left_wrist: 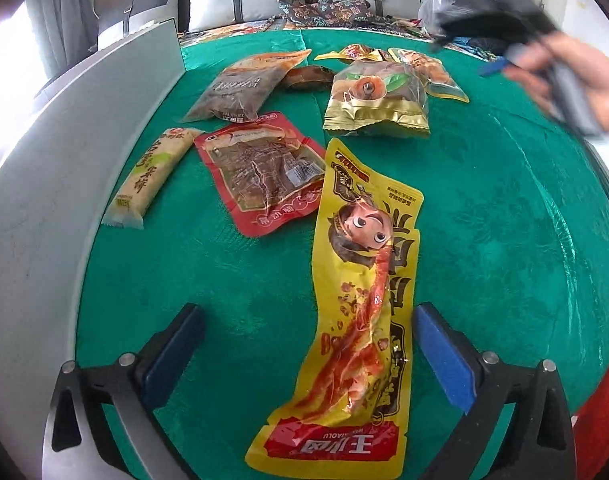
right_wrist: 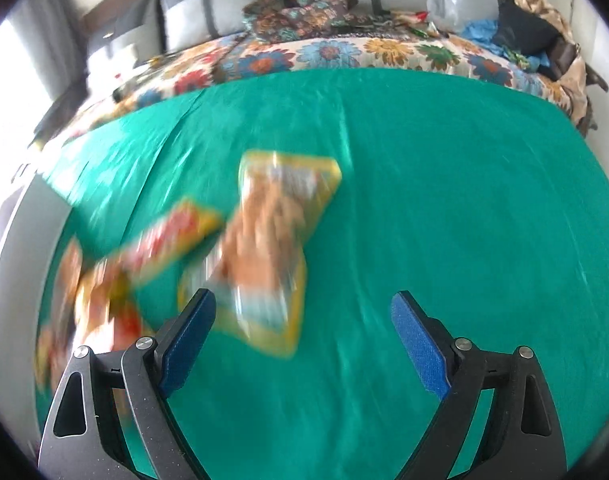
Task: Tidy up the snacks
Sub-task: 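Grasp the long yellow spicy strip pack with the left gripper, then grasp the peanut bag with the right gripper while the left gripper holds the yellow pack, then carry both packs into the white box and release them, then return both tools over the remaining snacks, then grasp the longan bag with the right gripper, then grasp the red fish snack pack with the left gripper while the right gripper holds the longan bag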
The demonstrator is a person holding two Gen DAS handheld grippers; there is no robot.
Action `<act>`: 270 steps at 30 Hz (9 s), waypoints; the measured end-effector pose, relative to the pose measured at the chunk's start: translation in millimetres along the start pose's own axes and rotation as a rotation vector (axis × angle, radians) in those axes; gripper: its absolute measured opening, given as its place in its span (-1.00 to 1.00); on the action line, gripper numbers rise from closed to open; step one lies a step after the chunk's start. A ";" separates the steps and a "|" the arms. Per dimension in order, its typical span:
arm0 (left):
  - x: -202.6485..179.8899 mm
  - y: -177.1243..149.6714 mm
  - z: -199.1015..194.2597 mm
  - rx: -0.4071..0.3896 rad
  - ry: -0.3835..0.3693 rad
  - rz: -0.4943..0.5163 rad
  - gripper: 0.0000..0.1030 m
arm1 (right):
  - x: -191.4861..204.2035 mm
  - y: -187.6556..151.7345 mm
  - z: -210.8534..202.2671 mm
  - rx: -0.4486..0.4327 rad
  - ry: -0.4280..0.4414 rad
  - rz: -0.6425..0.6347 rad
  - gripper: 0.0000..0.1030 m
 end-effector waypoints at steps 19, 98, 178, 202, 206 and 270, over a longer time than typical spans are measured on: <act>0.0 2.4 0.6 -0.010 -0.009 0.011 1.00 | 25.5 -39.7 11.1 0.228 0.033 -0.086 0.17; 39.6 19.5 -108.7 -0.067 -0.328 -0.307 -0.25 | 54.8 -227.5 -93.1 0.213 0.119 -0.132 0.16; -7.3 4.4 0.6 -0.034 0.049 -0.083 1.00 | -21.8 -202.9 -84.2 -0.120 -0.091 -0.137 0.70; -6.9 6.4 4.0 -0.027 0.036 -0.061 1.00 | -18.6 -207.0 -85.1 -0.118 -0.093 -0.139 0.72; -6.9 5.3 3.6 -0.038 0.033 -0.057 1.00 | -1.9 -197.6 -74.8 0.043 -0.061 -0.158 0.70; -54.1 25.8 15.3 -0.005 -0.022 0.009 1.00 | -4.0 -197.7 -73.3 -0.091 -0.009 -0.246 0.69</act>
Point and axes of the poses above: each gripper's, at about its wrist camera, not at the fingertips, and z roughly the way its jaws point, x to its left, y to its top, the point moved 10 cm from there along z, roughly the way its jaws point, and after that the axes turned 7 degrees about y, right-handed, at the moved point
